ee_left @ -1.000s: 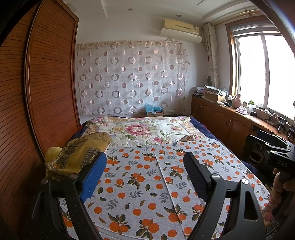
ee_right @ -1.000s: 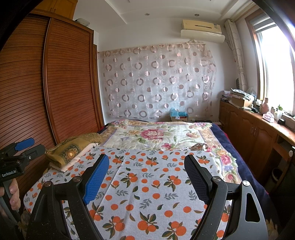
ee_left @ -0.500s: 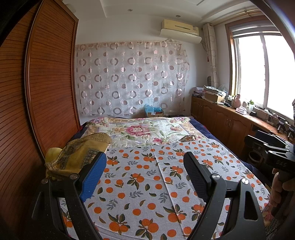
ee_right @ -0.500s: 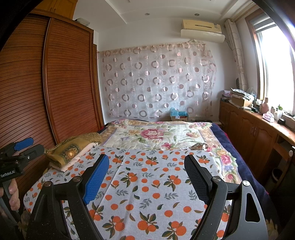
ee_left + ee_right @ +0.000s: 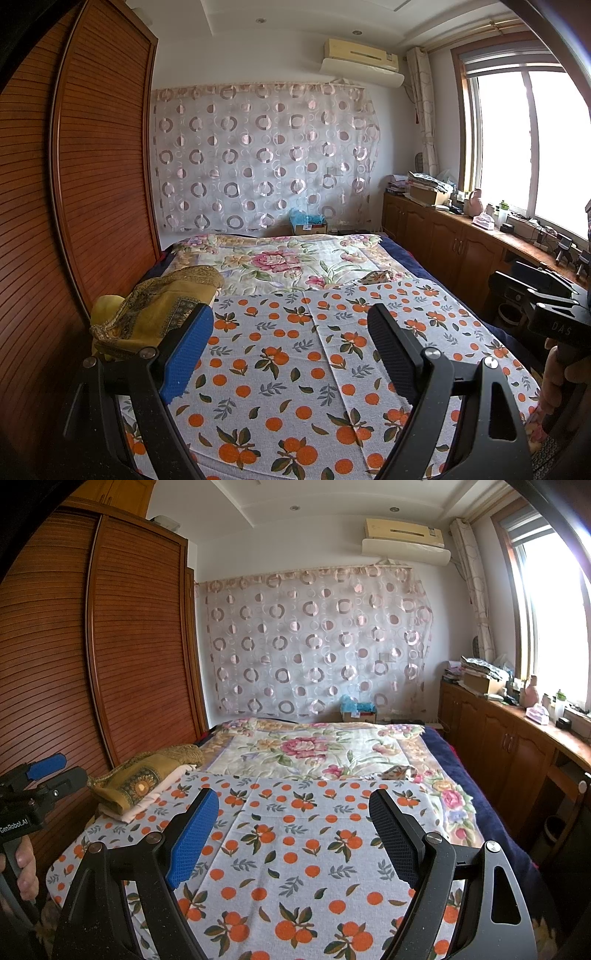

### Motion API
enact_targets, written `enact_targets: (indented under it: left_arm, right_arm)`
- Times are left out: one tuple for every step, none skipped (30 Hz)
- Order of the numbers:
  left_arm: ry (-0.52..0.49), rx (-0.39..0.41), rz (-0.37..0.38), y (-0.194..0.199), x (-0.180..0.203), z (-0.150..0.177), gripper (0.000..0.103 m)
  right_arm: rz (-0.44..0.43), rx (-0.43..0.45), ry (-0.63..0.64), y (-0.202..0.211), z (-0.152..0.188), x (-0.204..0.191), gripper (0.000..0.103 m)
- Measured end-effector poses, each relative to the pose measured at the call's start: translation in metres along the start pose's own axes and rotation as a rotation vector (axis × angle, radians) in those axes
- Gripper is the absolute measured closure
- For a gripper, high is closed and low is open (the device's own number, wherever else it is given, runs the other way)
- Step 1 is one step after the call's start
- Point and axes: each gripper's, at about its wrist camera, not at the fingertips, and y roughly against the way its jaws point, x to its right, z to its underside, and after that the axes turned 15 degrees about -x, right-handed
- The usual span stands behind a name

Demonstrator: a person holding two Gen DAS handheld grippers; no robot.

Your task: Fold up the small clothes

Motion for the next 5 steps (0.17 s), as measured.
enact_targets:
  left_arm:
    - [0.0,0.0,0.0,-0.0002,0.0004,0.0001,0.017]
    - [0.001,0.0,-0.001,-0.0002,0.0002,0.0001,0.017]
    - [0.001,0.0,0.0,-0.0002,0.0,0.0002,0.017]
    - [0.0,0.0,0.0,-0.0003,0.0004,0.0003,0.017]
    - [0.001,0.0,0.0,-0.0002,0.0001,0.0003,0.017]
  right_arm:
    - [0.0,0.0,0.0,0.0,0.0,0.0001,0.018]
    - [0.0,0.0,0.0,-0.0001,-0.0002,0.0004,0.018]
    - [-0.001,0.0,0.001,0.0,0.0001,0.0004,0.018]
    - [0.0,0.0,0.0,-0.0001,0.0001,0.0003,0.018]
    - [0.0,0.0,0.0,-0.0003,-0.0001,0.0006,0.018]
